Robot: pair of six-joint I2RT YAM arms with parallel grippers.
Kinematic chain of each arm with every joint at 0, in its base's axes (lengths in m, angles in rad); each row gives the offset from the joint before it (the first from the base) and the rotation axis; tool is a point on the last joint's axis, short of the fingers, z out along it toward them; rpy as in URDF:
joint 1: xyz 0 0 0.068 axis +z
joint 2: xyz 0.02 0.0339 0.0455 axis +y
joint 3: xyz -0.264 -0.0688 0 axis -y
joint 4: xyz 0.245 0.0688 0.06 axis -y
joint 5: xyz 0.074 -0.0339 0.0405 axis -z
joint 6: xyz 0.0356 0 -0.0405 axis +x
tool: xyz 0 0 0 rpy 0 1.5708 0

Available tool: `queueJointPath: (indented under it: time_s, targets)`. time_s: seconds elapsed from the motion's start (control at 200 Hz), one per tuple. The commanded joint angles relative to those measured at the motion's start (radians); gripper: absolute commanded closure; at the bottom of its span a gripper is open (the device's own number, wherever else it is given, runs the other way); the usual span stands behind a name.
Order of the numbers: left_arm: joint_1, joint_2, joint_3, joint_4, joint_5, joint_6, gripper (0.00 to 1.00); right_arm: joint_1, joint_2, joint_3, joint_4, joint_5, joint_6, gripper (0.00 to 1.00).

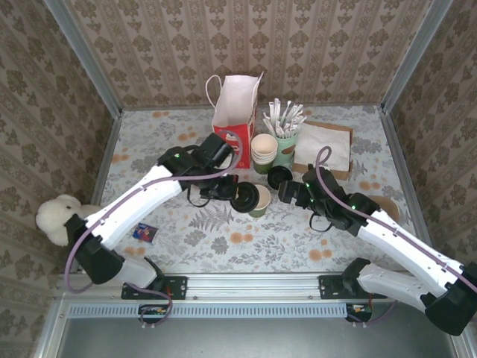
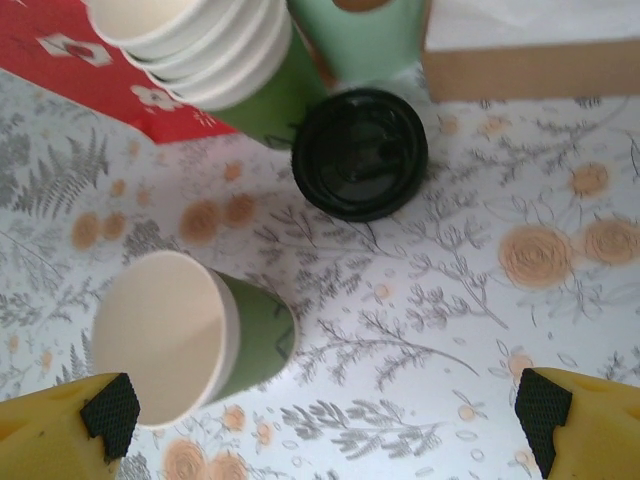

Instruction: Pack the takeout coffee

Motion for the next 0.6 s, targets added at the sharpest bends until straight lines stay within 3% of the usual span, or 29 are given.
queueJointPath:
  time_s: [0.0, 0.195, 0.275, 0.415, 0.595]
  targets:
    - [-0.031, 0.056, 0.059, -0.062, -0.080, 0.007, 1.00, -0.009, -0.040, -0.036, -0.033, -0.112, 0.008, 0.00]
    - [-0.034, 0.161, 0.110, -0.042, -0.042, 0.007, 1.00, -0.011, -0.110, -0.133, 0.083, -0.153, 0.091, 0.02]
    - [-0.034, 0.200, 0.150, -0.073, -0.064, 0.014, 1.00, -0.015, -0.115, -0.157, 0.144, -0.228, 0.070, 0.03]
    - [-0.030, 0.253, 0.199, -0.098, -0.044, 0.035, 1.00, -0.017, -0.019, -0.130, 0.194, -0.392, 0.001, 0.03]
    - [-0.019, 0.333, 0.269, -0.157, -0.057, 0.063, 1.00, -0.019, 0.090, -0.105, 0.289, -0.398, 0.036, 0.03]
